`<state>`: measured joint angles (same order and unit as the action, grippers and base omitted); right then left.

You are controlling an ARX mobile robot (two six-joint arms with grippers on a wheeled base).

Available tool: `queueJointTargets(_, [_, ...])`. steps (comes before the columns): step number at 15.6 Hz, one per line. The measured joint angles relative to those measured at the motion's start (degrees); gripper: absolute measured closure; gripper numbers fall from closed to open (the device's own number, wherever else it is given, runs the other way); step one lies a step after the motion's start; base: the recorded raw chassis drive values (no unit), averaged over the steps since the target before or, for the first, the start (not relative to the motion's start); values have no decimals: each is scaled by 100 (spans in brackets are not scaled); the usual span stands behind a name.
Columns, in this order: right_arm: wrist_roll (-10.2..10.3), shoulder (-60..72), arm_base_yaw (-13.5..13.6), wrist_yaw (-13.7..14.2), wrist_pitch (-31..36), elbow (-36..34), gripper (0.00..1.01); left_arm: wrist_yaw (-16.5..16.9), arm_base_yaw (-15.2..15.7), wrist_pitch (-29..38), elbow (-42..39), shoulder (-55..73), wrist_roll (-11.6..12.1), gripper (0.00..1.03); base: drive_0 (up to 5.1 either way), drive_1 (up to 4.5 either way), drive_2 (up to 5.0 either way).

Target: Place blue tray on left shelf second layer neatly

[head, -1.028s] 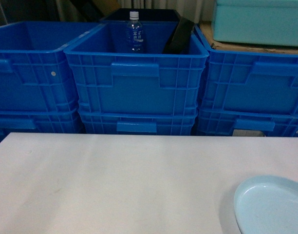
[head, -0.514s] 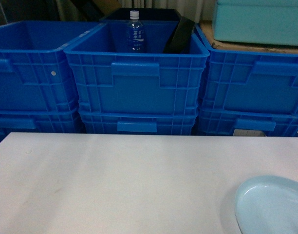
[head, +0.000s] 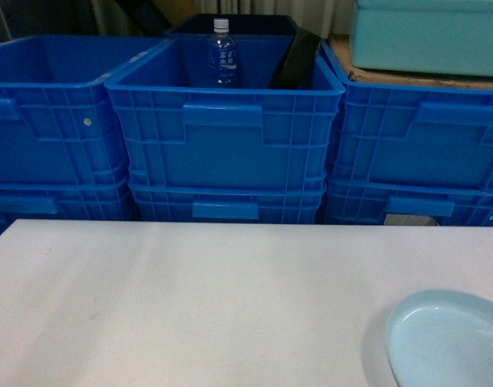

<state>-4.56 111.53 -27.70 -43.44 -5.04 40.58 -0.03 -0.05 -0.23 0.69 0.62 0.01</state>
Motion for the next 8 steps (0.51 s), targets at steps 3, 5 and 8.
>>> queueJointTargets(3, [2, -39, 164, -7, 120, -105, 3, 0, 0, -2, 0, 0, 0, 5, 0, 0, 0])
queueJointTargets(5, [4, -44, 229, -9, 162, -133, 3, 0, 0, -2, 0, 0, 0, 5, 0, 0, 0])
queueJointTargets(8, [20, -70, 337, -4, 243, -197, 3, 0, 0, -2, 0, 0, 0, 5, 0, 0, 0])
